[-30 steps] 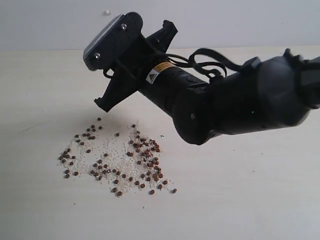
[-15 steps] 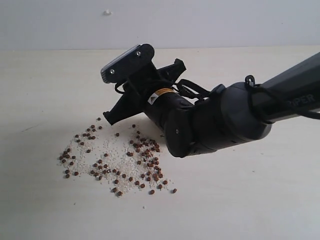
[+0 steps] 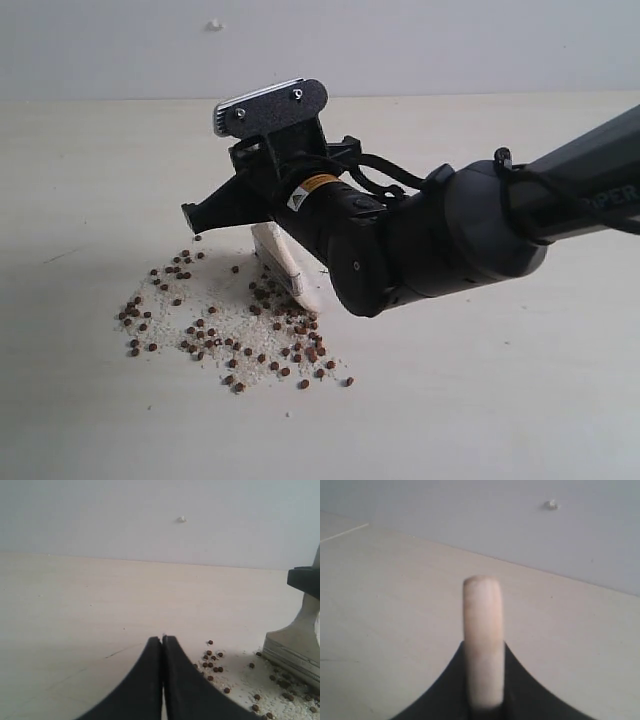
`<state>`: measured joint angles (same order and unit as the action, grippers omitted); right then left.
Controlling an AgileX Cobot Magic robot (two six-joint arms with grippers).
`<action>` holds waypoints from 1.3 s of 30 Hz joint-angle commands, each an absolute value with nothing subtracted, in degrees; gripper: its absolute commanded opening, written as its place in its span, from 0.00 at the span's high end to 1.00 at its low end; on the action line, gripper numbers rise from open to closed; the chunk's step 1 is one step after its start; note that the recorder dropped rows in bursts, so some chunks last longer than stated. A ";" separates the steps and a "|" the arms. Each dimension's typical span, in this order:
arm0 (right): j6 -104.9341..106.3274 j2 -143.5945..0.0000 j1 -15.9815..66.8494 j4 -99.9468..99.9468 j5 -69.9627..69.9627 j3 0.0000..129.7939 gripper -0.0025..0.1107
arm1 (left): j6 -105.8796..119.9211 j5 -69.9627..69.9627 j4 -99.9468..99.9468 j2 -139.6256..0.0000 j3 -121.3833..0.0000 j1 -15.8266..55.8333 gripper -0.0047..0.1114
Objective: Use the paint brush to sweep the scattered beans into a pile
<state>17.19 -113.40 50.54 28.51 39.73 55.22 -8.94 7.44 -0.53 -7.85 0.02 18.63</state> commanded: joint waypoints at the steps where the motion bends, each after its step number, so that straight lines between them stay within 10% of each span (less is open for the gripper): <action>1: 21.85 -111.74 50.61 30.05 40.08 55.28 0.98 | -9.36 7.19 -0.90 -7.60 0.00 18.97 0.96; 39: 21.39 -113.96 49.34 4.98 27.11 61.06 0.98 | -9.36 7.19 -0.90 -7.60 0.00 18.97 0.96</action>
